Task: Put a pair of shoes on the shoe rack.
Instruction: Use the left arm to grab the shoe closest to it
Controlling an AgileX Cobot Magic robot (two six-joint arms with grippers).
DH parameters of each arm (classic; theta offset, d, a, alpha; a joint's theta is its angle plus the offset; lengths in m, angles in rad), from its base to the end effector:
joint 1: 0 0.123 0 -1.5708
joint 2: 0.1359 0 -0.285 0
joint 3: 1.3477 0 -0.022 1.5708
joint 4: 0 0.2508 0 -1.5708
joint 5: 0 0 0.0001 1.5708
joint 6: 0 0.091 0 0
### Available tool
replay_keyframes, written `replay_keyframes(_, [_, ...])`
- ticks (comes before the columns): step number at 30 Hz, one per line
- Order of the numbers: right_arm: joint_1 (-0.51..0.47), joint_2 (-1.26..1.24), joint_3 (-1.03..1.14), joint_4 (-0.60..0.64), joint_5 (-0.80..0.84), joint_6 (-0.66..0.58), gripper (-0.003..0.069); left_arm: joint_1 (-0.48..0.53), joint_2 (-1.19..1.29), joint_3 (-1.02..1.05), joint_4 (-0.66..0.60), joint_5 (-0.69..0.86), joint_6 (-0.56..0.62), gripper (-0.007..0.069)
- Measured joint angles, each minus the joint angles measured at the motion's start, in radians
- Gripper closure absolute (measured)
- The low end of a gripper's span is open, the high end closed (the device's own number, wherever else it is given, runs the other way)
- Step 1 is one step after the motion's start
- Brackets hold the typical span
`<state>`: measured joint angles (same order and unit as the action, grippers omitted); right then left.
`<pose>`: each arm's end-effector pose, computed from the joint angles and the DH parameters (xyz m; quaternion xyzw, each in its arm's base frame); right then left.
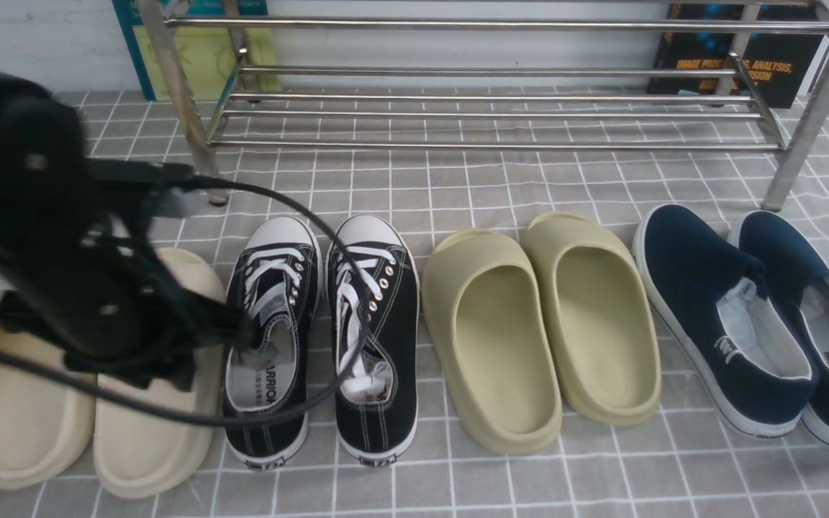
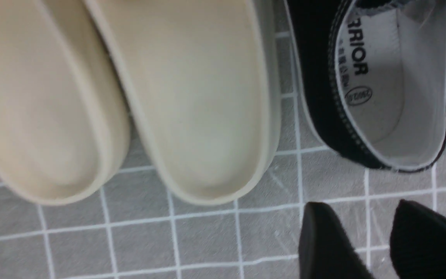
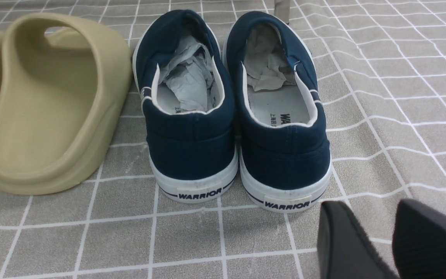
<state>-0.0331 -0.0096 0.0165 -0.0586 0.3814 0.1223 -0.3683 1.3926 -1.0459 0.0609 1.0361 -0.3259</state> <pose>0.0523 -0.0037 0.1739 0.0471 0.8036 0.0015 0.5933 0.2449 -0.0894 0.2772 0.0328 0.9896 -0.0202 0.1385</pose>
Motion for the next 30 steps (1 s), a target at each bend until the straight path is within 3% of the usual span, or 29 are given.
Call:
replay_keyframes(5, [0.000,0.000,0.000,0.000,0.000,0.000,0.0419,-0.008,0.092,-0.001,0.000,-0.103,-0.057,0.0171])
replay_keyframes(12, [0.000,0.000,0.000,-0.001,0.000,0.000,0.0419,-0.008,0.179,-0.002,0.007,-0.203,-0.078,0.0169])
replay_keyframes(19, [0.000,0.000,0.000,-0.003,0.000,0.000,0.0419,-0.008,0.257,-0.002,0.042,-0.219,-0.123,0.0295])
replay_keyframes(25, [0.000,0.000,0.000,-0.003,0.000,0.000,0.0419,-0.008,0.282,-0.002,0.090,-0.220,-0.145,0.0515])
replay_keyframes(30, [0.000,0.000,0.000,-0.003,0.000,0.000,0.0419,-0.008,0.282,-0.013,0.113,-0.209,-0.146,0.0638])
